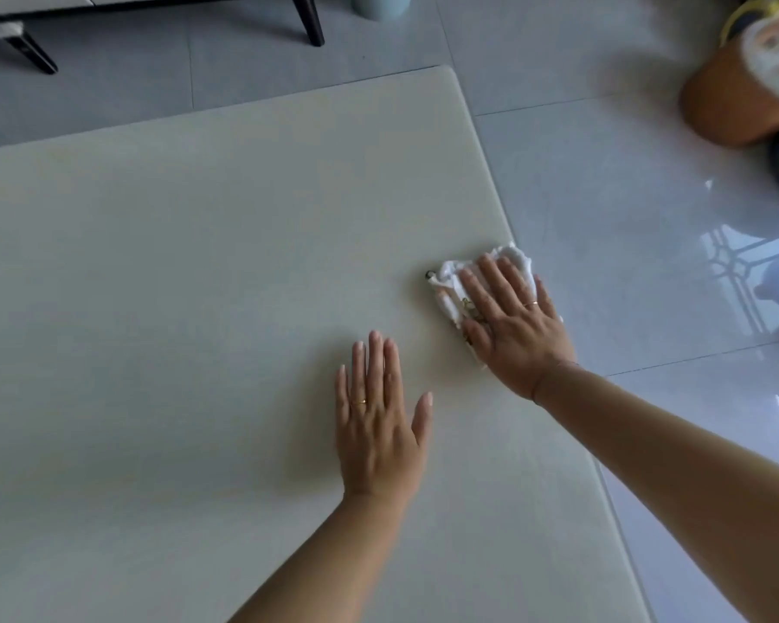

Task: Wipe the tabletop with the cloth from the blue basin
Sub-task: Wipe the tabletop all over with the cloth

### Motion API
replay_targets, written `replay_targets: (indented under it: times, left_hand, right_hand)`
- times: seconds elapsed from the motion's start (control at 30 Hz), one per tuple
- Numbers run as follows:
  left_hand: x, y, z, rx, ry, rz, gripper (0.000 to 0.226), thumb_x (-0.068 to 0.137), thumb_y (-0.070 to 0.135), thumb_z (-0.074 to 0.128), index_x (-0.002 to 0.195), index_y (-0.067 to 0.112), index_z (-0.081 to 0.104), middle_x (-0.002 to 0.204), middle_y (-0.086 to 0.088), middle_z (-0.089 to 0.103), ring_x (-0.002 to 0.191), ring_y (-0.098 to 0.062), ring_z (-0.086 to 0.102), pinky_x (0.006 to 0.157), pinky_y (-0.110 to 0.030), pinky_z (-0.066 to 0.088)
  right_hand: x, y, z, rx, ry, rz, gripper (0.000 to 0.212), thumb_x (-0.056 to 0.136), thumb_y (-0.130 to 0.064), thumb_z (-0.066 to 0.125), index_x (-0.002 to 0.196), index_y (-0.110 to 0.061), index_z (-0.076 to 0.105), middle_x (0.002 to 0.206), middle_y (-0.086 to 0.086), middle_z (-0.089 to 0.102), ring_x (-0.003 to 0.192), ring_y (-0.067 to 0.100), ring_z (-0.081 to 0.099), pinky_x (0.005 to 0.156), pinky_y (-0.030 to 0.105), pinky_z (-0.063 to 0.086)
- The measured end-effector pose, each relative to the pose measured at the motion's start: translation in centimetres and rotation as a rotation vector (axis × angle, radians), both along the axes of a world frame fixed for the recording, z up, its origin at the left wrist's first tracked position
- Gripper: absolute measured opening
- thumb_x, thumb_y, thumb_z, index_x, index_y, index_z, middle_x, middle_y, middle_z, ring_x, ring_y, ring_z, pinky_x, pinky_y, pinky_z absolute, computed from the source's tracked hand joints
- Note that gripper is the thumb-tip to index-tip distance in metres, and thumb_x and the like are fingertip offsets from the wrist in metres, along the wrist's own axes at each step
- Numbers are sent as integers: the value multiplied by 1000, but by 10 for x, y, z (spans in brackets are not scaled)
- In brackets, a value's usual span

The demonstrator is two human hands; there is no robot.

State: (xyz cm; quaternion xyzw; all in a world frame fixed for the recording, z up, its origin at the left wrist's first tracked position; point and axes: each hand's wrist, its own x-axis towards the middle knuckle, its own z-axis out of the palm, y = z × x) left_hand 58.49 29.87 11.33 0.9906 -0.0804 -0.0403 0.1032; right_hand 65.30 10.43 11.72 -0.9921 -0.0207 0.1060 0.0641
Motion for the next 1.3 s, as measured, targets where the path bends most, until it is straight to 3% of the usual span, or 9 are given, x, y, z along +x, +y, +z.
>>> replay_targets:
  times: [0.2,0.33,0.43,0.57,0.77,0.97,1.07,1.17,1.3]
  left_hand:
    - [-17,2,-10,14,26,8,68,91,44,34,147,5,31,155,-12,25,144,-28,23,115,-46,19]
    - [-17,0,-10,1,34,16,68,91,44,35,147,5,31,156,-12,25,144,-28,23,116,-45,18]
    - [-16,0,-9,1,29,22,69,90,43,35,147,5,29,156,-12,24,144,-28,22,117,-44,16]
    - [-17,1,-8,-11,8,26,69,90,43,36,147,5,30,155,-12,25,144,-28,23,116,-44,18]
    - [-18,1,-10,-12,-7,29,69,89,43,35,147,6,30,156,-11,25,144,-28,22,116,-45,17]
    - [-17,0,-11,-34,-17,38,69,88,42,37,147,7,31,156,-10,26,144,-27,23,117,-44,18]
    - [-17,0,-11,-41,-21,31,70,87,42,38,147,7,31,155,-11,27,144,-27,23,117,-45,18]
    - [-19,1,-13,-30,-27,35,70,87,43,36,147,7,30,156,-11,26,144,-27,23,117,-45,18]
    - [-18,1,-12,-9,6,21,71,88,44,29,148,7,27,157,-11,22,145,-28,19,118,-45,14]
  right_hand:
    - [-21,9,2,76,33,-184,58,97,-49,20,150,-33,4,160,-6,-6,145,12,-13,115,42,-13]
    - [-11,4,10,85,-3,-211,54,95,-56,23,143,-32,27,157,-3,13,146,16,-2,115,47,-11]
    - [1,7,4,16,2,-148,63,92,-59,17,148,-29,16,159,2,7,146,18,-5,116,45,-13]
    - [5,-14,-3,-33,-13,-8,60,96,-54,22,150,-31,10,160,0,2,147,17,-5,117,42,-10]
    - [-28,9,-6,4,-16,-275,63,95,-53,13,151,-27,6,160,6,-1,147,22,-6,117,44,-8]
    - [-85,-9,0,-29,-9,219,61,94,-50,23,149,-23,18,157,5,16,146,23,10,118,45,6]
    - [-81,-22,-1,-14,20,-94,65,91,-55,12,149,-29,7,159,0,2,146,17,-4,118,40,-4]
    - [-112,18,-1,-1,-2,-342,67,90,-53,12,150,-24,11,159,7,6,147,24,-1,118,42,-4]
    - [-174,27,5,12,2,44,59,94,-44,28,149,-21,24,156,8,19,146,26,13,116,47,11]
